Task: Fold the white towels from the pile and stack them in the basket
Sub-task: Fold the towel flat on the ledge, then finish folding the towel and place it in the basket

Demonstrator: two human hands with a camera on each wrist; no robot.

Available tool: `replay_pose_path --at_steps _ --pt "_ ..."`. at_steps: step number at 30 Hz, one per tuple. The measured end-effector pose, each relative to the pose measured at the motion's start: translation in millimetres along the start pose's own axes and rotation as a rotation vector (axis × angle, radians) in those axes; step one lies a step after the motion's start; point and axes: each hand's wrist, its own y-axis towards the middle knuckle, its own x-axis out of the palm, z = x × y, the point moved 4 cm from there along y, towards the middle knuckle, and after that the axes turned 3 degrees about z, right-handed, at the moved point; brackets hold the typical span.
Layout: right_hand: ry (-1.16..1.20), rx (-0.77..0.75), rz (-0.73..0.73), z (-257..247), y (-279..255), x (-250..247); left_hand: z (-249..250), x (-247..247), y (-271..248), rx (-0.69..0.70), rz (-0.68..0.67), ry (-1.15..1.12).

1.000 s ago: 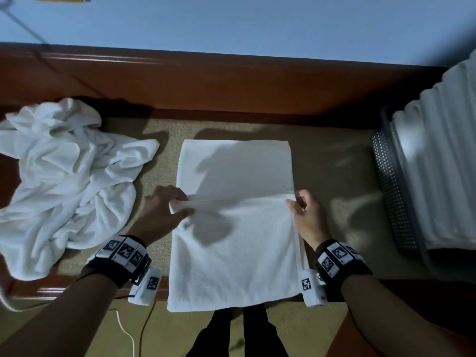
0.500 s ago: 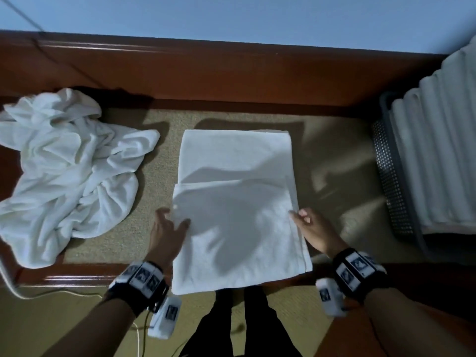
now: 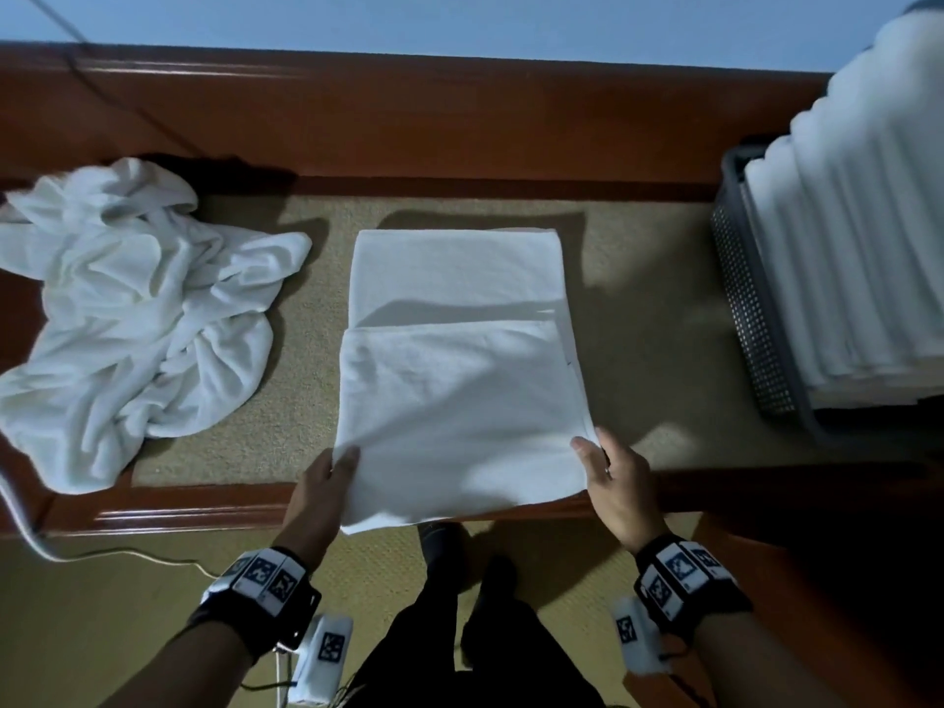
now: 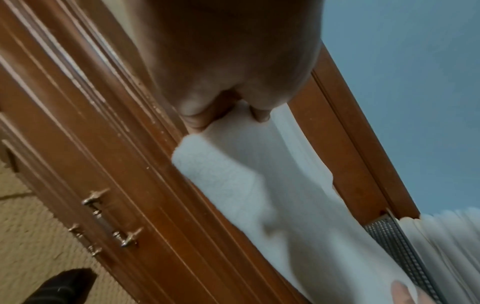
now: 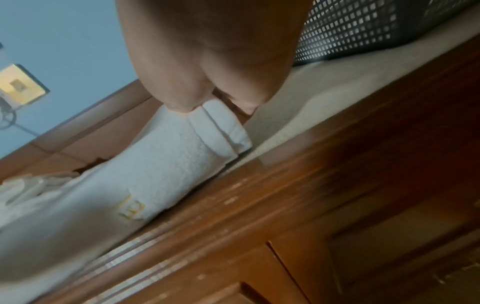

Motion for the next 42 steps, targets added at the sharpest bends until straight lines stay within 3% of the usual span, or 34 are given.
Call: replay_pose_path --at_steps 7,11,14,18,20,24,27,29,35,42 --pt "0.03 0.117 0.025 23 0 6 -5 9 1 0.027 0.18 0.135" --pt "-0.046 0.097 0.007 25 5 13 0 16 -4 0.042 0.202 0.243" --pt "-0.049 0.179 0.011 17 12 5 0 15 -5 0.005 0.214 0.25" --pt "-0.088 0.194 -0.205 10 25 11 5 17 -8 -0.013 0.207 0.17" --pt "-0.066 0.162 -0.243 2 29 13 7 17 -11 0.007 0.195 0.164" --pt "-0.057 -0.034 -0.05 -13 18 4 6 14 -15 0.036 0.205 0.131" --pt "-0.057 -0.062 0.067 -7 -3 -1 13 11 -29 0.094 0.221 0.097" --pt "-0.011 0.009 0.05 2 -13 -1 10 10 -36 0.108 0.195 0.092" --pt "0.022 0.183 -0.229 29 -13 12 -14 5 -29 0.069 0.095 0.153" --pt "0.151 0.115 -0.038 9 -39 -11 2 -4 -38 0.151 0.115 0.103"
